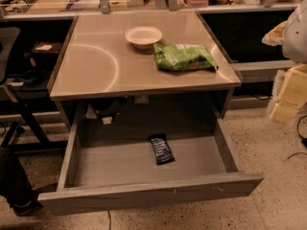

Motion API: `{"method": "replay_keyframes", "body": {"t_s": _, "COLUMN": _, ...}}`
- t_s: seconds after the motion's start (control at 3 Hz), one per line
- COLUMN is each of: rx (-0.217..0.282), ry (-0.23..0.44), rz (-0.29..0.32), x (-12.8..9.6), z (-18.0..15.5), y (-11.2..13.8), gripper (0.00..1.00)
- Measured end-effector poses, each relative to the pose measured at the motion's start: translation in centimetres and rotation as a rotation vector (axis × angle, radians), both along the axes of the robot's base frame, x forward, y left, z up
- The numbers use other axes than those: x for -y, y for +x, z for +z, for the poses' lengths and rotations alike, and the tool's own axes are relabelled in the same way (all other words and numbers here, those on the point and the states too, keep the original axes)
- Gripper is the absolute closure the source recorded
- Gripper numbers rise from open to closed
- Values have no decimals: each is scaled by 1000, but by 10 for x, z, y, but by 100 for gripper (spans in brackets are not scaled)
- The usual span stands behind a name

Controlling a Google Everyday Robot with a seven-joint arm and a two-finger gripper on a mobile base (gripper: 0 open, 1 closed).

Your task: Pick rxbar blueberry from top drawer and place on counter

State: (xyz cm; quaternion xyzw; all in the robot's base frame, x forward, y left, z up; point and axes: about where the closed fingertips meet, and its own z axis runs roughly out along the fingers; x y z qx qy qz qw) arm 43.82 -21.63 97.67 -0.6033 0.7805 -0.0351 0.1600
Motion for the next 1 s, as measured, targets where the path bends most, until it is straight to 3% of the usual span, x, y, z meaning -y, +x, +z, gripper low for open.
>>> {"method": "replay_keyframes", "body": {"t_s": 0.33, "rx": 1, "ry": 2, "rz": 2, "x": -3, "z": -1, "y": 0, "gripper": 0}}
{"method": "replay_keyframes", "body": {"t_s": 1.0, "rx": -98, "ry": 60, "rz": 69, "x": -21, "z": -32, "y": -8, "gripper": 0}}
